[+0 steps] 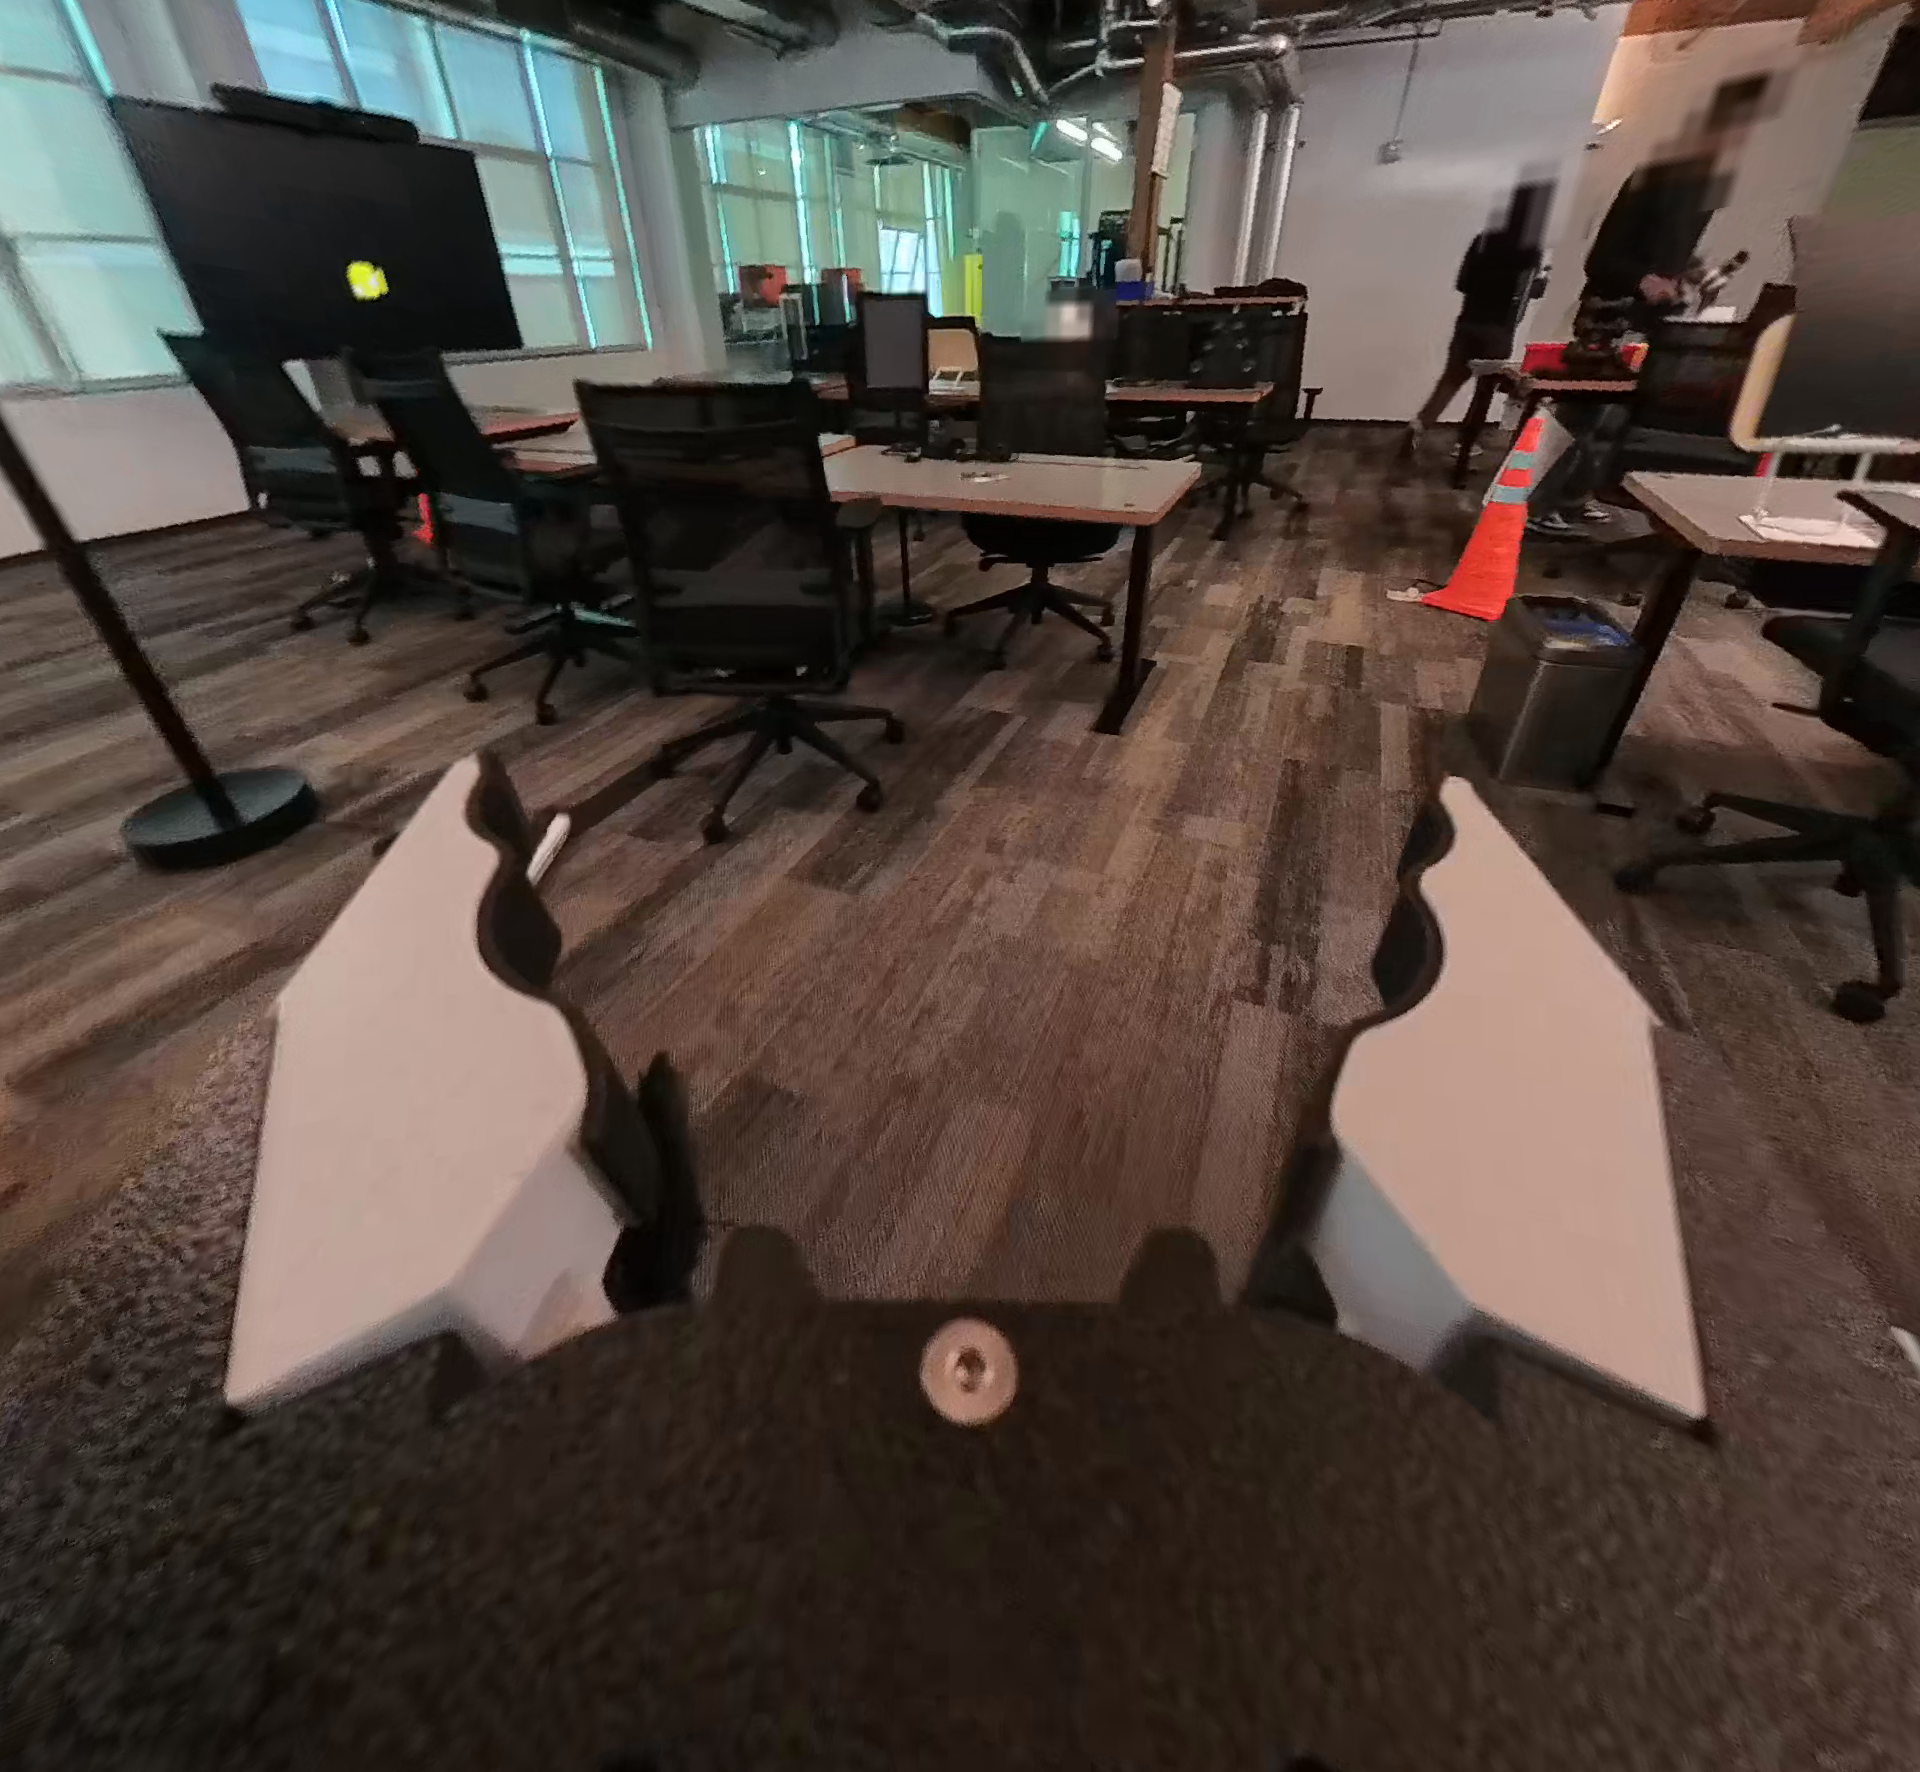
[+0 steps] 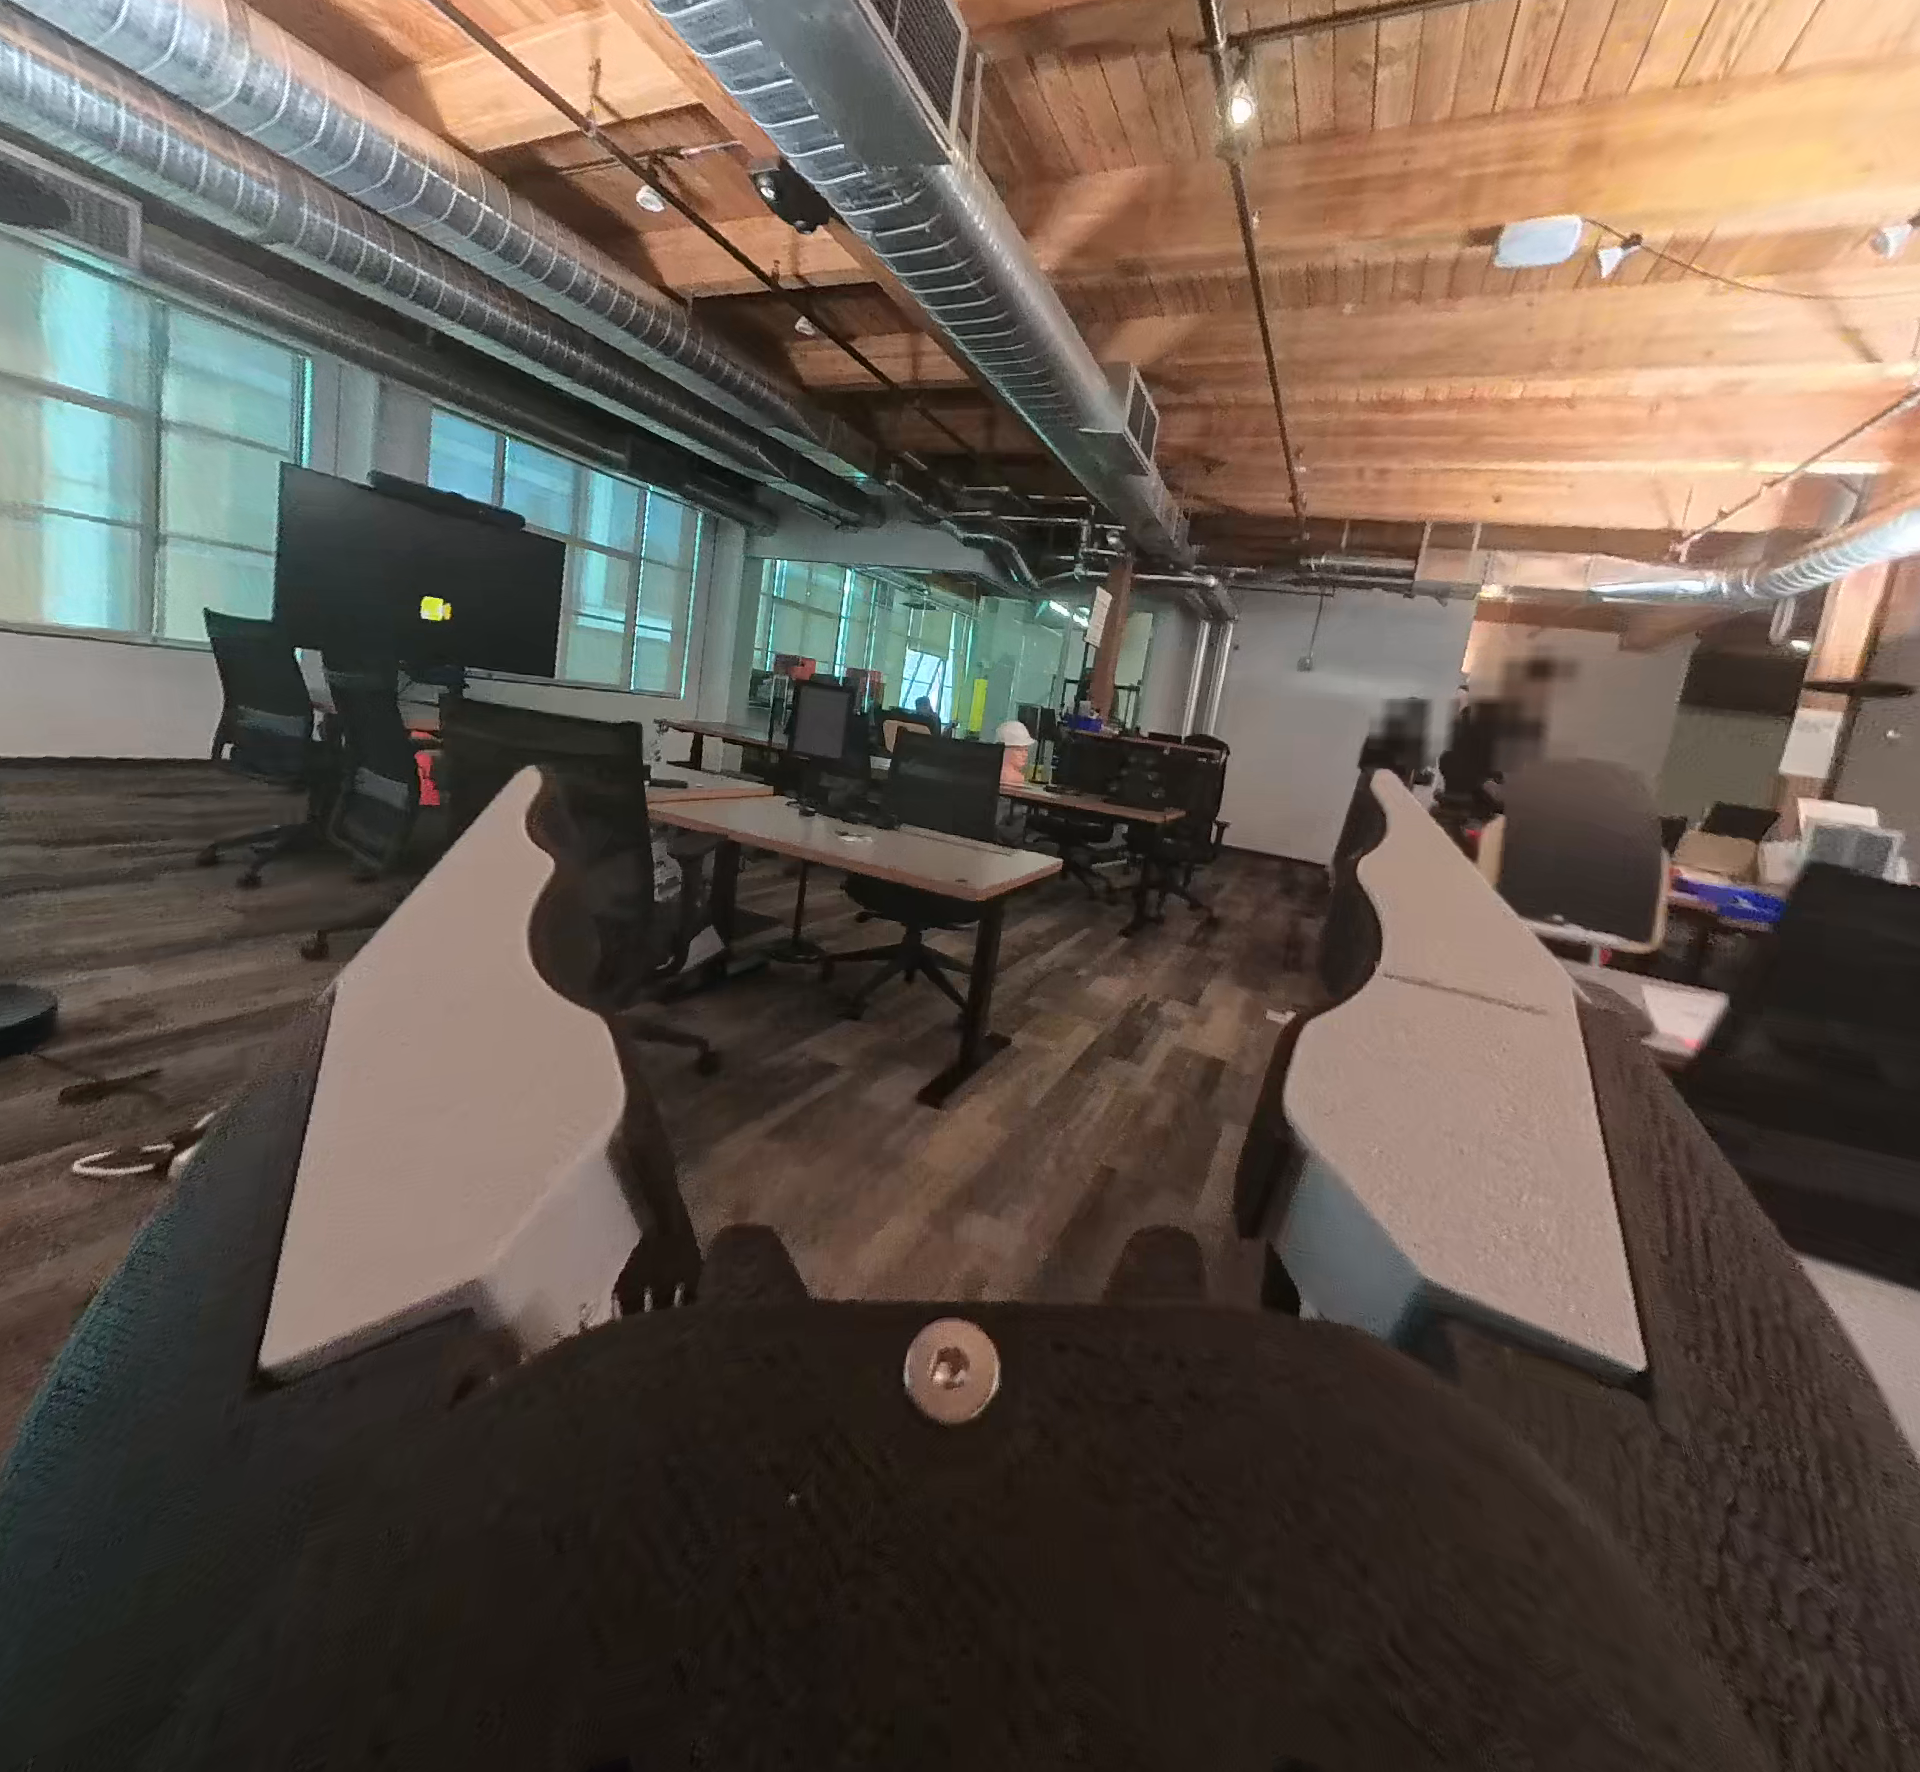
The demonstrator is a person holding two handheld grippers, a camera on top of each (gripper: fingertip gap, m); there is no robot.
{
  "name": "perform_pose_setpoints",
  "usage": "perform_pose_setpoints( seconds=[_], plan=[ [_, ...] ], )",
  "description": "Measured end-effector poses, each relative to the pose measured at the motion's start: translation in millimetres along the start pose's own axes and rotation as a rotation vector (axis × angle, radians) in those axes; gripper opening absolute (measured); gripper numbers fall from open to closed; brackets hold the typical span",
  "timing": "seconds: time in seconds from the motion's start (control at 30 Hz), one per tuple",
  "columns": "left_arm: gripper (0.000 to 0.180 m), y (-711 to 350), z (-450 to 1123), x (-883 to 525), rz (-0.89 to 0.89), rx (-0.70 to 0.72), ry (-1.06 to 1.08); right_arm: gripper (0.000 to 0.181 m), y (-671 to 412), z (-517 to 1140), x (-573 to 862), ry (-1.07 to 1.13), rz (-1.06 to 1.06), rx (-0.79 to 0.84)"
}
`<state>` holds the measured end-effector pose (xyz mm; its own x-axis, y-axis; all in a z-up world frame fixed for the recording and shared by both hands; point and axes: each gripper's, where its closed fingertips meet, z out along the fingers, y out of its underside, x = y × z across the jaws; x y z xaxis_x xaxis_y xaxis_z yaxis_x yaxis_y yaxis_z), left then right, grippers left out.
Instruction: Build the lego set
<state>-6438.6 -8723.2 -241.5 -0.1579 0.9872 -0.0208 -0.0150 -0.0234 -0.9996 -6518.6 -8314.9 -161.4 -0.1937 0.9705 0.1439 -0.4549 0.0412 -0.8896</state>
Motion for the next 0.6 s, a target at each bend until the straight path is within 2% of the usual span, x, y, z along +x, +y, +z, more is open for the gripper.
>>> perform_pose_setpoints(
  seconds=[0.2, 0.37, 0.6],
  plan=[
    [0.157, -6, 160, 0, 0.004, 0.046, 0.017, 0.139, 42, 130, -2, -0.001, -0.078, 0.02],
    [0.157, 34, 297, 13, -0.061, -0.02, 0.061, 0.138, 99, 227, 22, 0.068, -0.073, 0.024],
    [0.157, 53, 525, 52, -0.043, -0.089, 0.156, 0.136, 212, 372, 89, 0.243, -0.062, -0.092]
  ],
)
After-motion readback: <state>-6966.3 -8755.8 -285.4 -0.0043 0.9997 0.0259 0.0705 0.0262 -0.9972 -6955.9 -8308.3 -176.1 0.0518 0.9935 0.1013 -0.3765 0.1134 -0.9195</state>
